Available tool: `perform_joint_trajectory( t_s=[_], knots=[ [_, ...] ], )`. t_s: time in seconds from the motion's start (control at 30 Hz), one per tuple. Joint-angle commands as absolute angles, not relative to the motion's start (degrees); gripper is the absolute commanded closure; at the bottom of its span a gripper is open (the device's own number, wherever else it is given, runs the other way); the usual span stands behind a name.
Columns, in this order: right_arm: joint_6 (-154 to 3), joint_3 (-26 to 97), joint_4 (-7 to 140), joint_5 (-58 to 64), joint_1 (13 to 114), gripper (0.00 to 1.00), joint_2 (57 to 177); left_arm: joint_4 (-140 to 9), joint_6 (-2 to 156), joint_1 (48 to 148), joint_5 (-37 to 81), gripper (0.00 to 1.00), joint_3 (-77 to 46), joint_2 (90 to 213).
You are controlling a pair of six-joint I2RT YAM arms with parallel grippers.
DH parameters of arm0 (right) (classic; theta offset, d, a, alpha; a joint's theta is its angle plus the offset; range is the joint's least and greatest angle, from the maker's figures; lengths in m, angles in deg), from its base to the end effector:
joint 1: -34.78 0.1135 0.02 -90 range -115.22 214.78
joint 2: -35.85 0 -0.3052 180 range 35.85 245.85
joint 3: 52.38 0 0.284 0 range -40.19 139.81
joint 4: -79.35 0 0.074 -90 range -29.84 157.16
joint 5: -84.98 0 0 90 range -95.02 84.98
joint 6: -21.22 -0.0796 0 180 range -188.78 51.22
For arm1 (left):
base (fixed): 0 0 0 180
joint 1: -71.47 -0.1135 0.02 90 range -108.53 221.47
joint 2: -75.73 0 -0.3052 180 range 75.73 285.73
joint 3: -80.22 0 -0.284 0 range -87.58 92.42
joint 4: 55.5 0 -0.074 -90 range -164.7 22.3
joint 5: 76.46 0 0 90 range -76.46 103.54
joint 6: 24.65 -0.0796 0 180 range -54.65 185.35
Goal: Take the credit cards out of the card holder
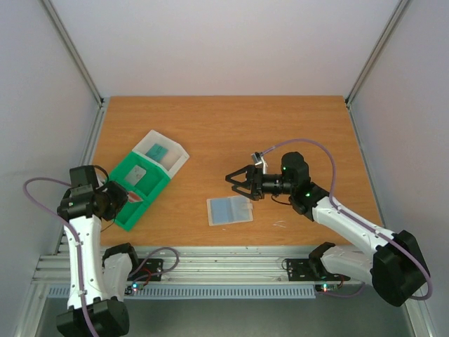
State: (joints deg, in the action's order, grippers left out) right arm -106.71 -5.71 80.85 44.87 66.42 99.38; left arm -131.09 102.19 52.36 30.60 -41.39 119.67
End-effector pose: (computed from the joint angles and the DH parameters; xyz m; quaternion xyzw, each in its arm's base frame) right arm 0.2035 0.1969 0.2712 -0.2157 0.7340 0.5891 0.2601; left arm 0.1472 0.0263 0.2647 -0.4166 0.8632 -0.1799 0.2214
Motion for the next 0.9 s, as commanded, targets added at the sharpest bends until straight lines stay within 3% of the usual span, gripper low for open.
perform_joint_trajectory(
  t_s=[0.0, 0.5, 0.87],
  knots=[
    [-109.5, -7.0, 87.2, 48.9, 65.3, 0.02, 101.0, -131.8, 101.9, 51.8, 26.1, 1.0, -38.7, 119.6],
    [-111.7, -9.0, 92.6, 50.6, 64.7, 0.02, 101.9, -128.2, 98.5, 50.1, 19.7, 1.0, -35.0, 129.1],
    [-114.0, -9.8, 96.3, 52.3, 64.2, 0.01, 102.4, -121.4, 93.6, 44.2, 23.2, 1.0, -36.7, 135.6]
  ],
)
